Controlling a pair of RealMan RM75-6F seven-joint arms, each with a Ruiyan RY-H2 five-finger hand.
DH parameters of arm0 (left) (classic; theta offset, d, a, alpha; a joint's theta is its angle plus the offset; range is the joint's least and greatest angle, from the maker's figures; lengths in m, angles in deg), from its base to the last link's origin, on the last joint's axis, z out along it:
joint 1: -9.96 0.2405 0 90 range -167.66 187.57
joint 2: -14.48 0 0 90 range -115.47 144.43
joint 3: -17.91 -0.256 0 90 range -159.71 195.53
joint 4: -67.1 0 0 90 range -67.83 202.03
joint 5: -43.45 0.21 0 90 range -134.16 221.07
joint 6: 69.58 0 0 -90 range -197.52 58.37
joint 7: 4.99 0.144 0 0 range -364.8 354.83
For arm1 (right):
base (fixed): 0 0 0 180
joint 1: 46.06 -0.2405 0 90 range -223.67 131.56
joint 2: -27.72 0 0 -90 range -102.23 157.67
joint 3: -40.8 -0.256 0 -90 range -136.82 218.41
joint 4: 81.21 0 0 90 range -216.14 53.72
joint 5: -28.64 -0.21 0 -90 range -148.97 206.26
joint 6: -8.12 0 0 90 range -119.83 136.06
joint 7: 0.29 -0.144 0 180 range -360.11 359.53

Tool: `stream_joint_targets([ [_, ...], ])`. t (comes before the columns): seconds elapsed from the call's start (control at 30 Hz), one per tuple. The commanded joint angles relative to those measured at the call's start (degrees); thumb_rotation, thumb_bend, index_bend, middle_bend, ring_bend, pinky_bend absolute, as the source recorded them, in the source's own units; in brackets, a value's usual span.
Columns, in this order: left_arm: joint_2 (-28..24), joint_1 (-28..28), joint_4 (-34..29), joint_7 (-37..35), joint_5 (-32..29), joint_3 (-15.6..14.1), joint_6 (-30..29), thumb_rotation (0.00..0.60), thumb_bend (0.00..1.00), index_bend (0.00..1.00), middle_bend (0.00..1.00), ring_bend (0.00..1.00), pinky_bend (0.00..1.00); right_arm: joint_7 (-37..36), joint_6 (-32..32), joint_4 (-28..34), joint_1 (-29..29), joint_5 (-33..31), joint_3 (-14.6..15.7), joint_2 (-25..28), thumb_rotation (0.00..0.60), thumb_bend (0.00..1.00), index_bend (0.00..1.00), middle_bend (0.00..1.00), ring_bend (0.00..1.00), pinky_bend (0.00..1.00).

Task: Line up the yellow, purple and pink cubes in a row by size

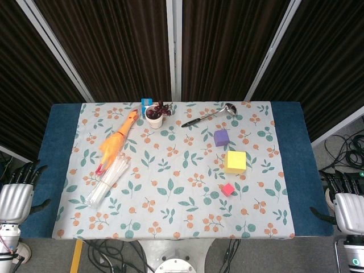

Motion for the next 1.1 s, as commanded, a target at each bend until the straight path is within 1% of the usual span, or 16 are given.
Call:
stream_joint_targets([
  [0.03,-0.04,0.04,-0.08,0.0,-0.05,-0.05,0.07,0.6,0.0,0.21,0.19,0.12,0.17,-0.09,0.23,-0.03,-0.22,0.24,-0.03,0.03,0.6,0.07,0.12,0.18,0.05,0.06],
  [0.3,-0.26,0.18,-0.38,0.18,-0.34,-0.13,0.24,0.6,0.0,0.21,0.19,0.12,0.17,0.32,1.26,0.23,-1.1,0.93,-0.09,0.25,0.6,0.08,0.12,0.18,0.05,0.06],
  [0.47,-0.26,-0.03,-0.35,0.3,-0.33,-0.07,0.57,0.6,0.0,0.21,0.19,0.12,0.17,1.56,3.32,1.17,-3.2,1.08,-1.07,0.31,0.6,0.08,0.12,0.18,0.05,0.06],
  [0.67,-0.21,-0.09,-0.14,0.02,-0.16,-0.08,0.61,0.6,0.0,0.21,0.19,0.12,0.17,5.97,11.78,3.54,-9.34,-3.09,-4.1,-0.4,0.6,0.07,0.12,0.18,0.05,0.06],
  [0.8,-0.18,0.06,0.13,-0.28,-0.42,-0.18,0.73,0.6,0.0,0.21,0.19,0.12,0.17,8.49,20.59,4.1,-15.07,-8.19,-6.25,-2.01,0.6,0.07,0.12,0.17,0.05,0.08],
  [0.87,-0.11,0.11,0.28,-0.45,-0.52,-0.21,0.77,0.6,0.0,0.21,0.19,0.12,0.17,9.58,24.17,3.54,-17.56,-10.59,-7.07,-3.29,0.6,0.07,0.12,0.17,0.05,0.08],
  [1.0,-0.01,-0.05,0.65,-0.68,-0.53,-0.3,1.25,0.6,0.0,0.21,0.19,0.12,0.17,12.85,31.43,0.41,-23.07,-16.53,-8.45,-7.39,0.6,0.05,0.12,0.15,0.05,0.08],
  [1.1,0.14,-0.07,1.02,-0.95,-0.55,-0.35,1.37,0.6,0.0,0.21,0.19,0.12,0.17,15.59,34.75,-2.0,-26.18,-20.97,-9.0,-10.56,0.6,0.03,0.12,0.14,0.05,0.08],
])
